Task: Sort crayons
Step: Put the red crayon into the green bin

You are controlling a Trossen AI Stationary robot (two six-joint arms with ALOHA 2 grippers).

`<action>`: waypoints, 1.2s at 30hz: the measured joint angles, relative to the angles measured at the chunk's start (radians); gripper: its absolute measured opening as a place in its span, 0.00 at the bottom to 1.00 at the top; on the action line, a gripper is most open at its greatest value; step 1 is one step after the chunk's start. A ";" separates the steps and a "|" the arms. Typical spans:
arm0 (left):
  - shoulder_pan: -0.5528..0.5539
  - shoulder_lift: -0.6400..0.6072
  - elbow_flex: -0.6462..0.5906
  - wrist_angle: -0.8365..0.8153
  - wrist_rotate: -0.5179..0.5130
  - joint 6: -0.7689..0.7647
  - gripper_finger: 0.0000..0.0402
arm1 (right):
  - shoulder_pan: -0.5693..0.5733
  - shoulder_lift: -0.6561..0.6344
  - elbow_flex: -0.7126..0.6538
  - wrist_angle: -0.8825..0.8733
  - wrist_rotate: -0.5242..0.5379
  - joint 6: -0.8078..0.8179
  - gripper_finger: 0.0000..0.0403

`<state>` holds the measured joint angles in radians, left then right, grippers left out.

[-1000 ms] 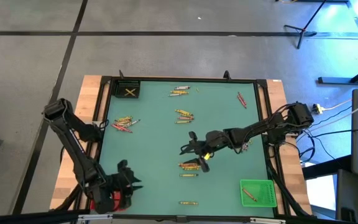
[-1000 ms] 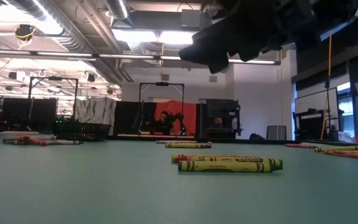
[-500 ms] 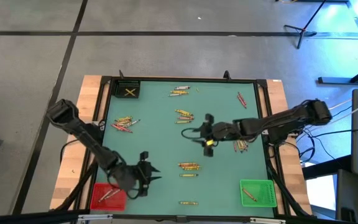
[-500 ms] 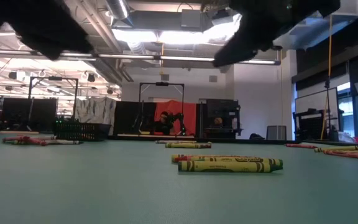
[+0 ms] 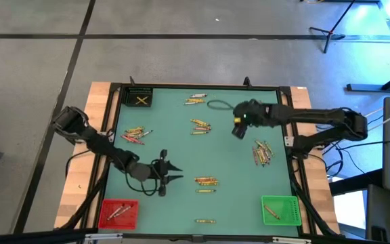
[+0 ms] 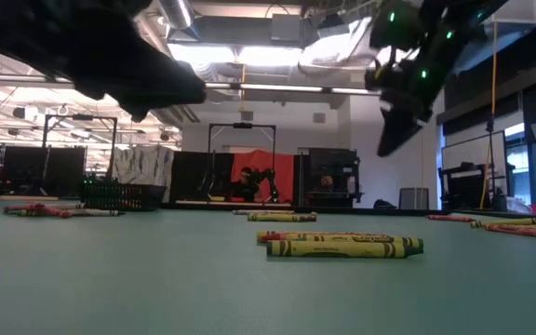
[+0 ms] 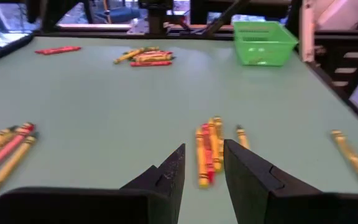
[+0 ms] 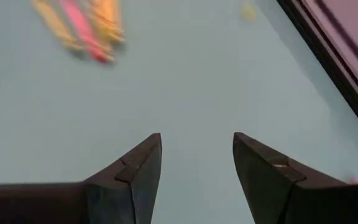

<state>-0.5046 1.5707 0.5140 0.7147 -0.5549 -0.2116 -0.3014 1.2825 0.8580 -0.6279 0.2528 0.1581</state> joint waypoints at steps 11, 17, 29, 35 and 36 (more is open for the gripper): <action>0.115 0.000 0.000 0.003 -0.001 0.089 0.23 | -0.349 0.002 -0.001 -0.164 -0.043 -0.024 0.49; 0.185 0.000 -0.035 0.025 0.001 0.149 0.23 | -0.466 0.042 -0.001 -0.167 -0.125 -0.060 0.49; 0.260 0.000 -0.141 0.247 0.127 0.110 0.23 | -0.573 0.200 -0.001 -0.156 -0.141 -0.060 0.49; 0.260 0.000 -0.135 0.245 0.127 0.110 0.23 | -0.579 0.270 -0.001 -0.138 -0.126 -0.059 0.49; 0.260 0.000 -0.135 0.246 0.127 0.110 0.23 | -0.579 0.279 -0.001 -0.128 -0.120 -0.058 0.49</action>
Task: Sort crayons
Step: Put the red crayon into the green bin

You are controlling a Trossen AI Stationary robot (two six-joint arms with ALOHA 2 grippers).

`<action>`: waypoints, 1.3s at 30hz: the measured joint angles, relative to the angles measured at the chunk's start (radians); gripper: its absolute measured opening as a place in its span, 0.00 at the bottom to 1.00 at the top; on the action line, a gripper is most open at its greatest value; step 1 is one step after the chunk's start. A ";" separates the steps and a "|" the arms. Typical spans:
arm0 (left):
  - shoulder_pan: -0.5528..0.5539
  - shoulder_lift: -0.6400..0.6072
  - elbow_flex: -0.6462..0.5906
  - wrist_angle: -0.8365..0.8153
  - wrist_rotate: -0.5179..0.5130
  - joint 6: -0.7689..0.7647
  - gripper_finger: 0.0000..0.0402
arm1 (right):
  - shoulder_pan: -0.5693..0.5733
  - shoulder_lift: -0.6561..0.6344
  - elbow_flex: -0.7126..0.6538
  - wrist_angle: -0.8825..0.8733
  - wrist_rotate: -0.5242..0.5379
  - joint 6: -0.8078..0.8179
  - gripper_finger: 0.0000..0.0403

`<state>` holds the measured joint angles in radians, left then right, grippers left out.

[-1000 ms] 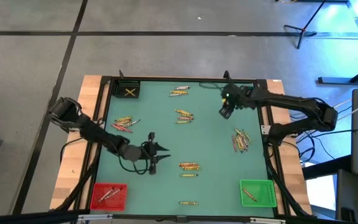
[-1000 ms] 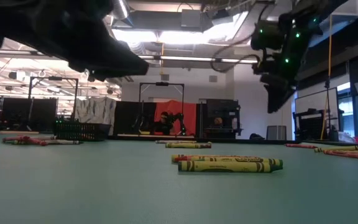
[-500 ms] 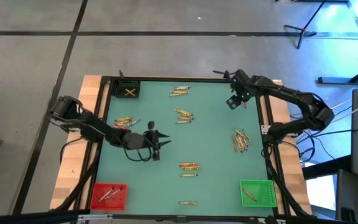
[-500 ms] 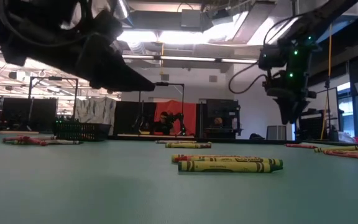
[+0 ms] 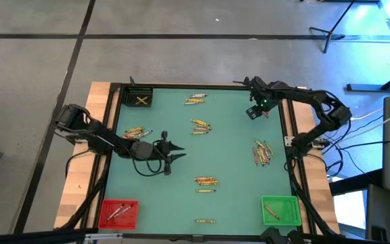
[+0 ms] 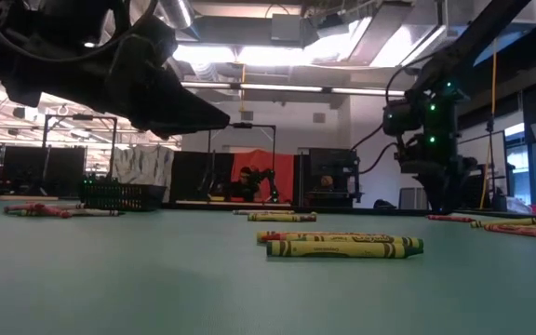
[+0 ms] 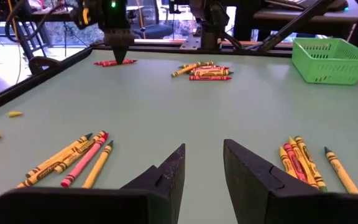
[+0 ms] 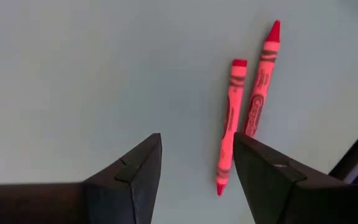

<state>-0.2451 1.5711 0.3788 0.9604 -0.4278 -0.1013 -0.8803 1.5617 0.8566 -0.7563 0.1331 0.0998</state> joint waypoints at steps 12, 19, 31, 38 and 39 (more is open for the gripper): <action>0.000 0.000 0.001 -0.001 -0.001 0.000 0.23 | 0.002 0.080 0.003 0.031 0.040 0.000 0.49; 0.000 0.000 0.001 -0.001 -0.001 0.000 0.23 | 0.003 0.081 0.003 0.021 0.031 -0.036 0.30; 0.000 0.000 0.002 -0.002 0.001 0.000 0.23 | 0.004 0.081 0.000 0.031 0.005 -0.043 0.15; 0.000 0.000 0.002 -0.002 0.001 0.000 0.23 | 0.002 0.017 -0.002 -0.005 -0.060 -0.029 0.35; 0.000 0.000 0.002 -0.002 0.001 0.000 0.23 | 0.002 0.006 -0.002 -0.015 -0.069 -0.029 0.38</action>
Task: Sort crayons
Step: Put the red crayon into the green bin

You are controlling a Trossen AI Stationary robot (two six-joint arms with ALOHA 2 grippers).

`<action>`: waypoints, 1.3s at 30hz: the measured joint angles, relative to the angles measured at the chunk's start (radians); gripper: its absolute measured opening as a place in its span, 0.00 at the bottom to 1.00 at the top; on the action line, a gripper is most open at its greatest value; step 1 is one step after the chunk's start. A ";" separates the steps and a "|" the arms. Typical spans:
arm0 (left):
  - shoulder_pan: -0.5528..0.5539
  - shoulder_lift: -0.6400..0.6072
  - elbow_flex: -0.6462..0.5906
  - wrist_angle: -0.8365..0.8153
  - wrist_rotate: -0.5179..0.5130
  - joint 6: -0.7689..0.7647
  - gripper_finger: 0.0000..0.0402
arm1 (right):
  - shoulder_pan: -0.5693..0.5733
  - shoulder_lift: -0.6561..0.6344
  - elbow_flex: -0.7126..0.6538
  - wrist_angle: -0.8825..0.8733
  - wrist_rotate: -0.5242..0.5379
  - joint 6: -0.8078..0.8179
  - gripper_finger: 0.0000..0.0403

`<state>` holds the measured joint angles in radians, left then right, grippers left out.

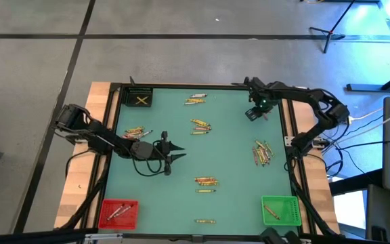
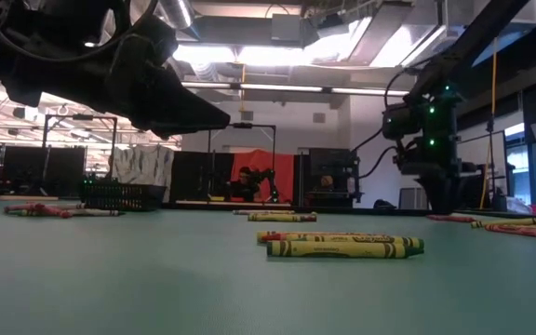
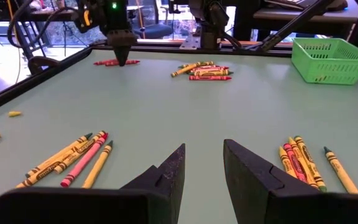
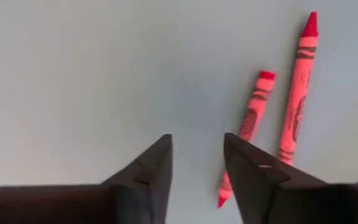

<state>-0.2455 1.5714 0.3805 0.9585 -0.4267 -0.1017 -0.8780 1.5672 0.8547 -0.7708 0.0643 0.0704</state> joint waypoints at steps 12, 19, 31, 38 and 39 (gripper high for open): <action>0.000 0.000 0.000 0.000 0.001 0.000 0.23 | -0.008 -0.018 -0.019 0.002 0.049 0.008 0.52; 0.000 0.000 0.000 0.000 0.002 -0.001 0.23 | -0.006 0.028 -0.024 0.012 0.074 0.007 0.52; 0.000 0.000 0.000 -0.001 0.002 -0.001 0.23 | -0.006 0.027 -0.024 0.011 0.047 -0.023 0.33; 0.000 0.000 0.000 -0.001 0.002 -0.001 0.23 | -0.005 0.027 -0.024 0.012 0.040 -0.024 0.26; 0.000 0.000 0.000 0.000 0.002 -0.001 0.23 | -0.005 0.027 -0.024 0.012 0.037 -0.025 0.25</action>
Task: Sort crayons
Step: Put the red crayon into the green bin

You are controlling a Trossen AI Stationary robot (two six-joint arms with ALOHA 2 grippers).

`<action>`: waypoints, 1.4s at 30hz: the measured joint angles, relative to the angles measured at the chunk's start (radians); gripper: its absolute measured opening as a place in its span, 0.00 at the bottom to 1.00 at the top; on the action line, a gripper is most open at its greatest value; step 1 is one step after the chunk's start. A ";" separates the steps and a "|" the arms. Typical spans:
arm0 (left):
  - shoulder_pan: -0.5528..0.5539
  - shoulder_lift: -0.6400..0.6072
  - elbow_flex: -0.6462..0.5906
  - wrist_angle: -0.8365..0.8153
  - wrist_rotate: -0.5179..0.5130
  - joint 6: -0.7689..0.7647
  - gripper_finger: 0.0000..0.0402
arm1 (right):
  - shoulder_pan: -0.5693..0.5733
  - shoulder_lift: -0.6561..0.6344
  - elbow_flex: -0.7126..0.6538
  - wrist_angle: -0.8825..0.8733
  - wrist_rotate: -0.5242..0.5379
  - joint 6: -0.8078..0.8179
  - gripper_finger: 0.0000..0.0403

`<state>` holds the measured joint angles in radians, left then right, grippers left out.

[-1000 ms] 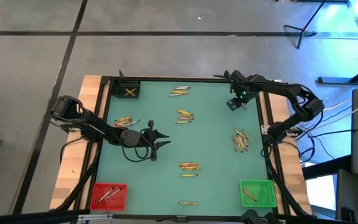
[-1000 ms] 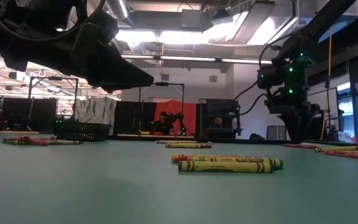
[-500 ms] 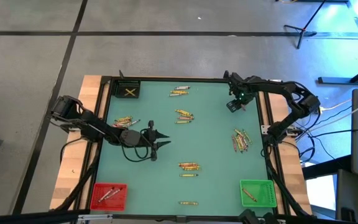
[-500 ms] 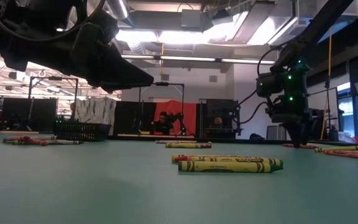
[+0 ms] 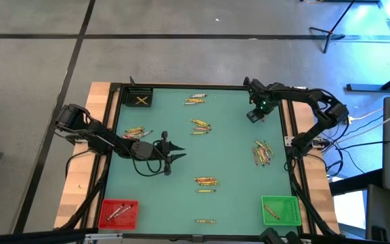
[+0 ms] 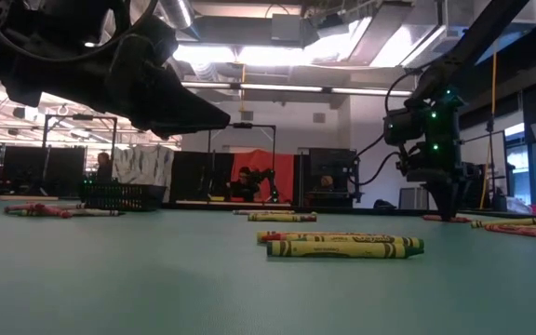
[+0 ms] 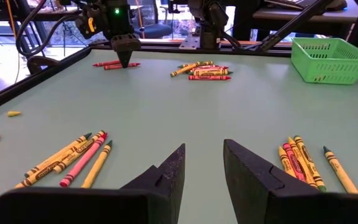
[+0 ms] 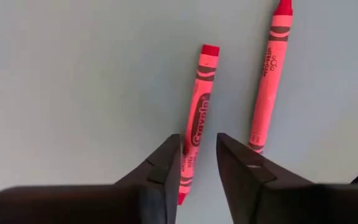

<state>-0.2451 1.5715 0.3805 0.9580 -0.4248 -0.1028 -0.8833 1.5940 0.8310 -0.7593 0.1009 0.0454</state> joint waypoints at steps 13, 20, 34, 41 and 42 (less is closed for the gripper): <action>0.000 0.000 0.000 0.000 0.000 0.000 0.23 | -0.001 -0.004 0.003 0.015 -0.163 -0.054 0.02; 0.000 0.000 0.000 0.000 0.000 0.000 0.23 | 0.013 -0.006 0.003 0.018 -0.171 -0.058 0.01; 0.000 0.000 0.000 0.000 0.000 0.000 0.23 | 0.131 0.000 -0.001 0.103 -0.163 -0.024 0.30; 0.000 0.000 0.000 0.000 0.000 0.000 0.23 | 0.165 0.062 0.005 0.138 -0.144 -0.019 0.28; 0.000 0.000 0.000 0.000 0.000 0.000 0.23 | 0.166 0.069 0.005 0.136 -0.137 -0.018 0.26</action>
<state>-0.2451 1.5715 0.3805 0.9581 -0.4252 -0.1028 -0.7171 1.6631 0.8360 -0.6238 -0.0363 0.0271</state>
